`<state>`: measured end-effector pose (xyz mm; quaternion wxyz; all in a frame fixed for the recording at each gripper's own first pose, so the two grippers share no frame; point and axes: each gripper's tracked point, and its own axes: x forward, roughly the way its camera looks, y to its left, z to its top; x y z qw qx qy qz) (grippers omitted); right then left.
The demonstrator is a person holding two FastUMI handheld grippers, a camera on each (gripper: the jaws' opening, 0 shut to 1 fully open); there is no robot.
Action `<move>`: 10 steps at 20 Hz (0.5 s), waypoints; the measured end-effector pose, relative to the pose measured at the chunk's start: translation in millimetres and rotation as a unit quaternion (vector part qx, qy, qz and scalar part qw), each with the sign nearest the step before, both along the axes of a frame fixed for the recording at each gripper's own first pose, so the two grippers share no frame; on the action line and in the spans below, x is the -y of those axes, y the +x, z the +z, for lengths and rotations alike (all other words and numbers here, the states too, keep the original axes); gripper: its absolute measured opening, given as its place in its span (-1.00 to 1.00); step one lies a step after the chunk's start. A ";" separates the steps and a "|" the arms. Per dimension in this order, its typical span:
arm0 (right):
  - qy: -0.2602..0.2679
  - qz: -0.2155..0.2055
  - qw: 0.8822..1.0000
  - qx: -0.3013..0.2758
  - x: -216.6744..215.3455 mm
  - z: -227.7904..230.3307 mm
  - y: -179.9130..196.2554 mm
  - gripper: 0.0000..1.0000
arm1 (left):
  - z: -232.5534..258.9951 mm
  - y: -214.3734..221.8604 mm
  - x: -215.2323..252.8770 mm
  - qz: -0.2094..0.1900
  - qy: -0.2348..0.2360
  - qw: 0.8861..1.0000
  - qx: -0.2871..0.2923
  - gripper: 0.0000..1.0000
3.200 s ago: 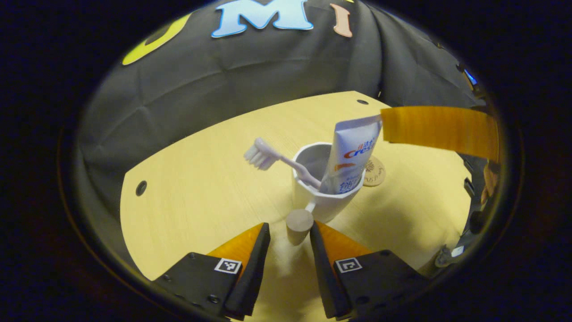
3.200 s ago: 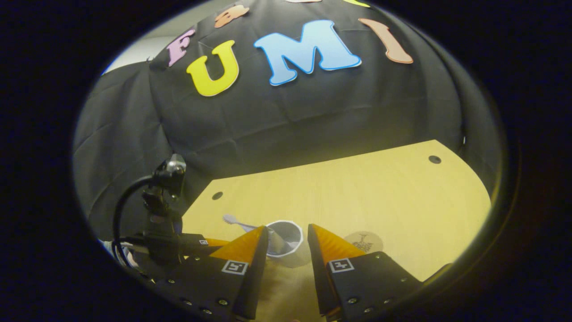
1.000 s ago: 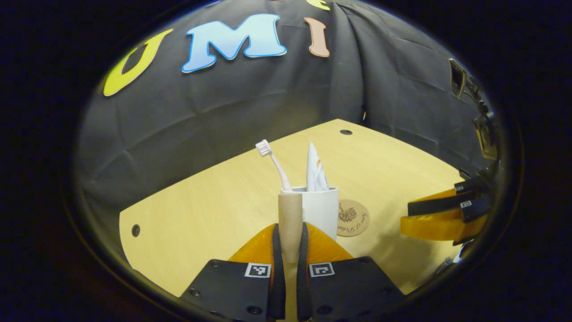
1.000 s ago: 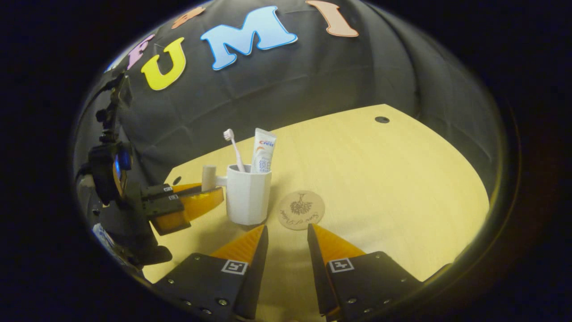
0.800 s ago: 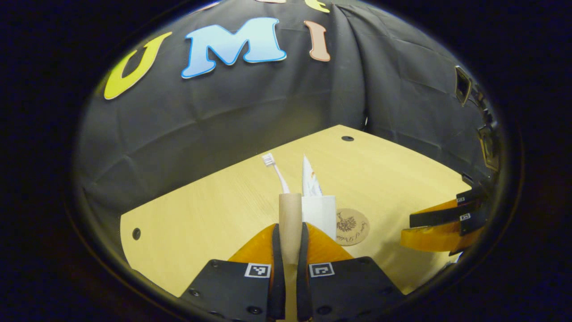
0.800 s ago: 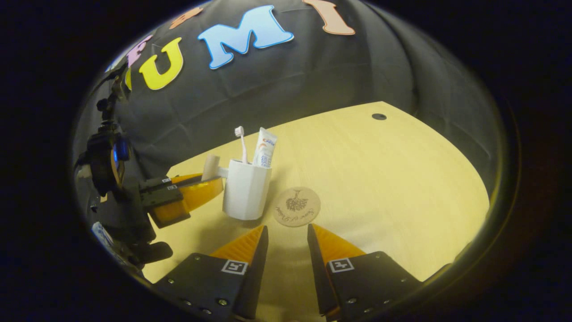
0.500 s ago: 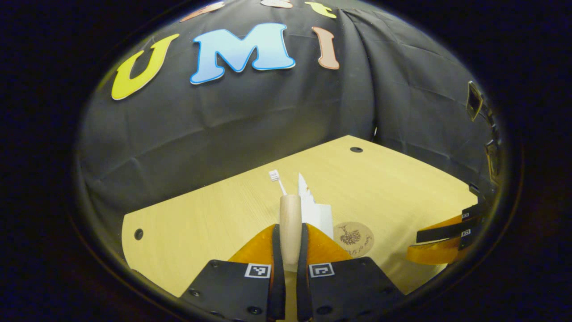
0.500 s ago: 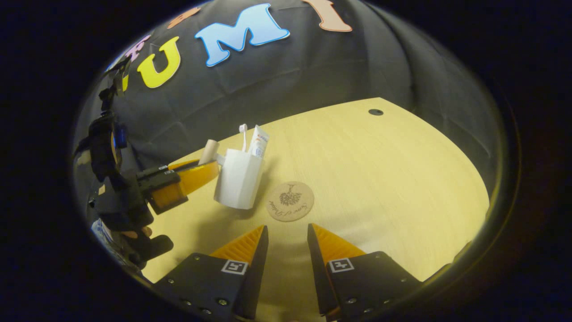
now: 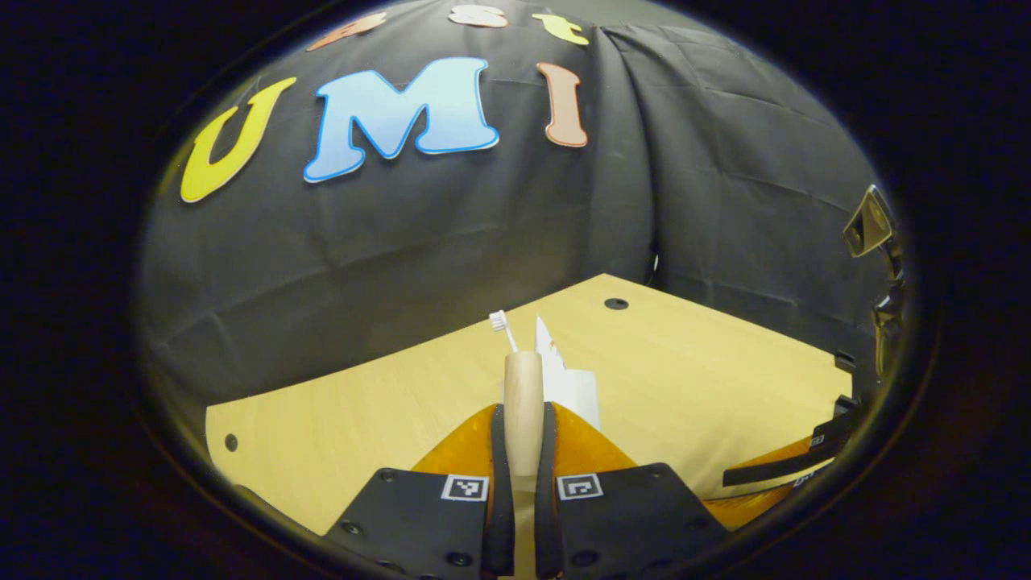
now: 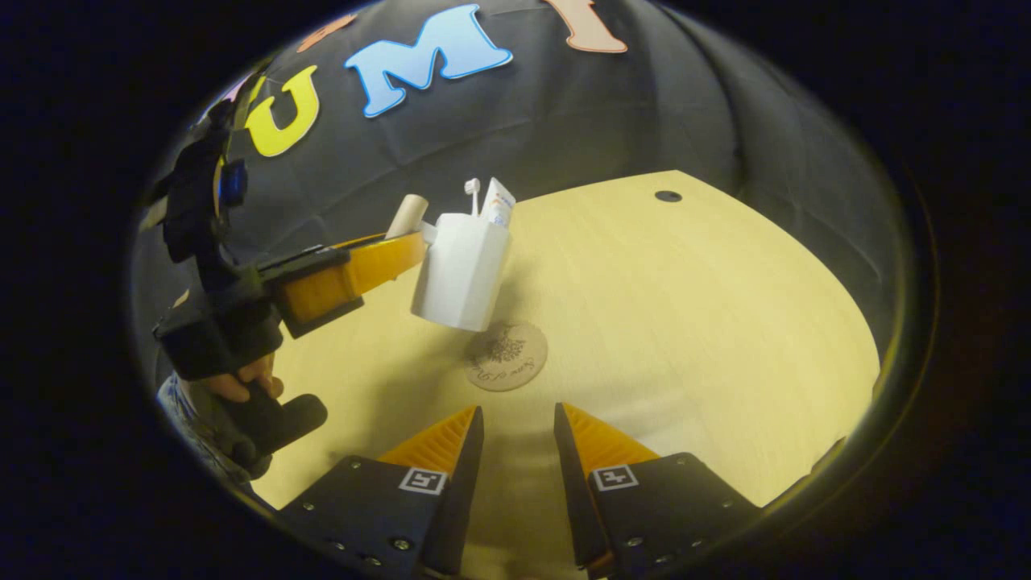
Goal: Put the toothbrush and toothpaste on the desktop into the cup, then pick up the cup and place it on the coaster on the desktop.
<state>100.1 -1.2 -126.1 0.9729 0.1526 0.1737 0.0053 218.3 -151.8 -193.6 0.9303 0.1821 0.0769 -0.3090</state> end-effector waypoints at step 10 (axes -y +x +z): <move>0.012 -0.022 1.000 -0.011 37.0 -9.4 -14.0 0.01 | -29.8 17.3 29.0 0.005 -0.008 1.000 -0.005 -0.66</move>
